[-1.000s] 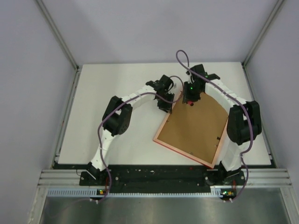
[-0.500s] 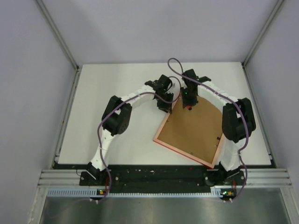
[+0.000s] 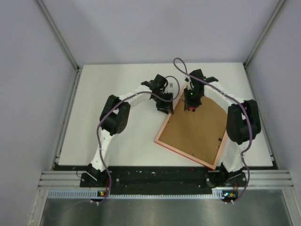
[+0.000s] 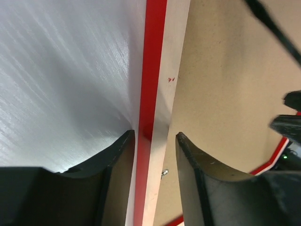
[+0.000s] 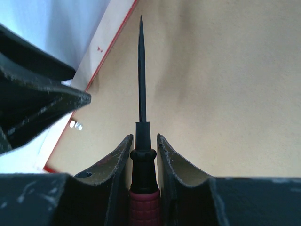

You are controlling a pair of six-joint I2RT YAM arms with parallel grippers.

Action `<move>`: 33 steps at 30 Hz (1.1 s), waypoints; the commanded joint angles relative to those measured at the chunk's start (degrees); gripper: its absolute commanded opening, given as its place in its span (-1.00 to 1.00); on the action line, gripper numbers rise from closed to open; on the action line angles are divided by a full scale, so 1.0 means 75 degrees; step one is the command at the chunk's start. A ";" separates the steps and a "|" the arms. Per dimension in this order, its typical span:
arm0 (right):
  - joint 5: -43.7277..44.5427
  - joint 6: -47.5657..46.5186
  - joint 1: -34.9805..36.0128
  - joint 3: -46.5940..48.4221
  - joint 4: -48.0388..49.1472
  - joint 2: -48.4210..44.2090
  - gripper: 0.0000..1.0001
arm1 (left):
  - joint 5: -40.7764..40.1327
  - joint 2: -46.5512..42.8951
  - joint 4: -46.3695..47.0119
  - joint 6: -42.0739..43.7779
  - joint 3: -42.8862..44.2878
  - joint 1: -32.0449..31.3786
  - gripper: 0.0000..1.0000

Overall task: Take the photo out of the frame
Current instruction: Adjust the screwdriver.

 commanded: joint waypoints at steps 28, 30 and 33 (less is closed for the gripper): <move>-0.6537 -0.2889 -0.0649 -0.0868 -0.0057 -0.3470 -1.00 | 0.6338 -0.2837 0.6917 -0.3424 -0.2079 0.0795 0.29; -0.6467 -0.2947 -0.0649 -0.0903 -0.0045 -0.3353 -1.00 | 0.6432 -0.2849 0.7374 -0.3799 -0.2208 0.0748 0.27; -0.6385 -0.2983 -0.0661 -0.0868 -0.0034 -0.3259 -1.00 | 0.6503 -0.2884 0.8112 -0.4396 -0.2384 0.0701 0.21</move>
